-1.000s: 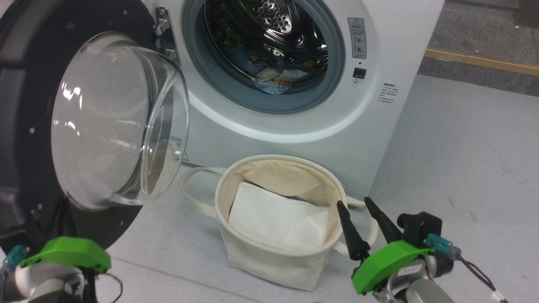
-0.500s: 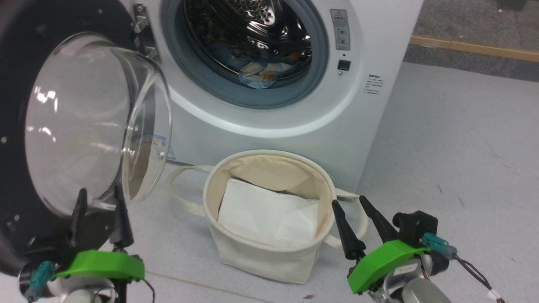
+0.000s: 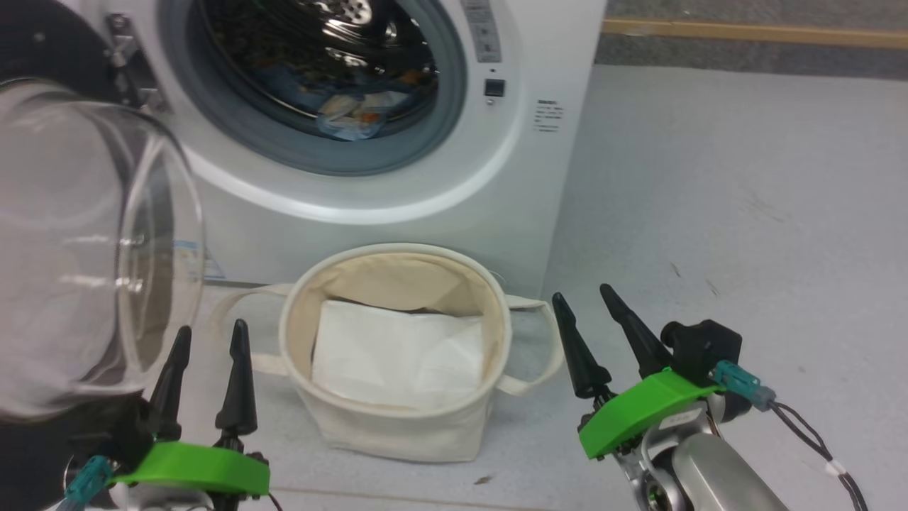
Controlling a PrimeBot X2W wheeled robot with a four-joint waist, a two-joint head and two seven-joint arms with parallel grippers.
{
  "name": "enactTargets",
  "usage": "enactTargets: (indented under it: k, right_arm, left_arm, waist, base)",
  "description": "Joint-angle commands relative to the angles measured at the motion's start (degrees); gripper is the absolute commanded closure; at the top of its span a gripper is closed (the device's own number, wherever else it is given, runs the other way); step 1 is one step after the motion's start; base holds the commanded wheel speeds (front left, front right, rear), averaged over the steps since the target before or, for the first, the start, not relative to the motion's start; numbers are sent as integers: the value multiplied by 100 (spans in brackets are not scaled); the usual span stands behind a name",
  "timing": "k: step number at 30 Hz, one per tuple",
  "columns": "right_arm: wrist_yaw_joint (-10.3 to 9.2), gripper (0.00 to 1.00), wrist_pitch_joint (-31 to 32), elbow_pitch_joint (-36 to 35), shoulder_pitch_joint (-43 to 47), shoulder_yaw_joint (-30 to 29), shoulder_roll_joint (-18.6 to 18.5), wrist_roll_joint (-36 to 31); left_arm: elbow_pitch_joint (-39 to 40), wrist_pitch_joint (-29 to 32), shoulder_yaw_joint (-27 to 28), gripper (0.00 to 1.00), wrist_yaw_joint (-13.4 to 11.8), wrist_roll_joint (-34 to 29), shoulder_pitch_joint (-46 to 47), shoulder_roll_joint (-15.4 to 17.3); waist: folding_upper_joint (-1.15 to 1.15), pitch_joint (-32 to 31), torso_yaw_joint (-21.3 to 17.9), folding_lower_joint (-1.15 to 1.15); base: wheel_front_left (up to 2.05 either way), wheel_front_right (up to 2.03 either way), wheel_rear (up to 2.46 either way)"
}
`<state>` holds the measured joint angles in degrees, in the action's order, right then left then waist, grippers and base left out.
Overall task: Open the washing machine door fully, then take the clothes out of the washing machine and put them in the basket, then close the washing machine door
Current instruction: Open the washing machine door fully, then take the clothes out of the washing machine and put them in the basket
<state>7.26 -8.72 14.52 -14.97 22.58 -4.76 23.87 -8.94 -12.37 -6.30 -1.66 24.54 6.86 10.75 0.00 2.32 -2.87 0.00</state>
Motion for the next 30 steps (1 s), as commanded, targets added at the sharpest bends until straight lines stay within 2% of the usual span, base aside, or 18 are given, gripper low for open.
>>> enactTargets:
  k: [1, 5, 12, 30]
  right_arm:
    - [23, 0, -88, -211, -204, 98, 63, -18]
    - [23, 0, -193, -244, -252, 75, 50, -12]
    - [23, 0, -290, -212, -225, -91, 5, -18]
    - [23, 0, -272, -282, -113, -197, -25, -53]
  left_arm:
    - [249, -16, 217, 0, 43, 62, 177, 79]
    - [389, -42, 227, 0, 95, 124, 150, 91]
    - [508, -39, 99, 0, 241, 136, 69, 150]
    - [500, -18, -50, 0, 171, 22, -47, 241]
  waist:
    - [0, 109, -204, 0]
    - [0, 195, -371, 0]
    - [0, 197, -430, 0]
    - [0, 59, -410, 0]
  base:
    - [0, 0, 0]
    - [0, 0, 0]
    - [0, 0, 0]
    - [0, 0, 0]
